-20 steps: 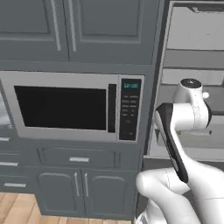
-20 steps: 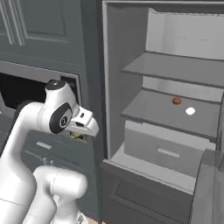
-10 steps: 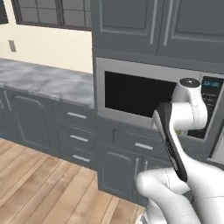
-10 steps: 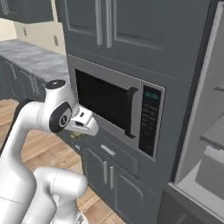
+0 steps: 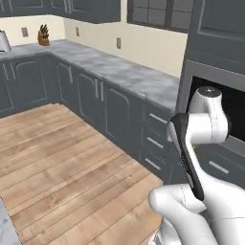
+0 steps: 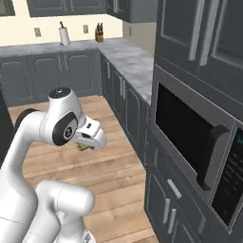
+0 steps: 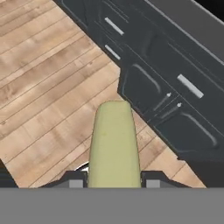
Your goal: Pick the egg and butter from the fridge and place them by the bowl for mixing.
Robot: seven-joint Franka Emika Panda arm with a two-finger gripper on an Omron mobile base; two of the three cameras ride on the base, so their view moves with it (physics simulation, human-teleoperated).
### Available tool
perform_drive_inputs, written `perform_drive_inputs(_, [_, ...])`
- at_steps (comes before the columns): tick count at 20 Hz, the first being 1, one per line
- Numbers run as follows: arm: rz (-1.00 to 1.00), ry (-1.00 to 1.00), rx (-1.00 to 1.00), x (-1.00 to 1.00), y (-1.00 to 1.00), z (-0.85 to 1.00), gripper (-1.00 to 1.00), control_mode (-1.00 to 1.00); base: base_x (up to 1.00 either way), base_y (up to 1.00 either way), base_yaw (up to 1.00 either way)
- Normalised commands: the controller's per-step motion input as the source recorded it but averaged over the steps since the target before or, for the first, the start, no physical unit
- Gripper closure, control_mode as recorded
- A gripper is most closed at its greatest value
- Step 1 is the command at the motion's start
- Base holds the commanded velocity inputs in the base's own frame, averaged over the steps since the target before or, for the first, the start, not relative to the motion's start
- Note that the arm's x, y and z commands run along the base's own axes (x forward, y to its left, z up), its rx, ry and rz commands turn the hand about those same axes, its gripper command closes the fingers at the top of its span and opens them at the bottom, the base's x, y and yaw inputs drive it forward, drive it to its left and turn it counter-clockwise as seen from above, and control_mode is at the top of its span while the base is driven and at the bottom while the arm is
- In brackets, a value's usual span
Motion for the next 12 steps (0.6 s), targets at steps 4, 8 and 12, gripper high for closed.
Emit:
perform_drive_inputs(4, [0.00,0.00,0.00,0.00,0.00,0.00,1.00,1.00,-0.07,0.04,0.75])
perform_drive_inputs(8, [0.00,0.00,0.00,0.00,0.00,0.00,1.00,1.00,-0.26,0.00,0.52])
perform_drive_inputs(12, [0.00,0.00,0.00,0.00,0.00,0.00,1.00,1.00,-0.09,-0.02,0.41])
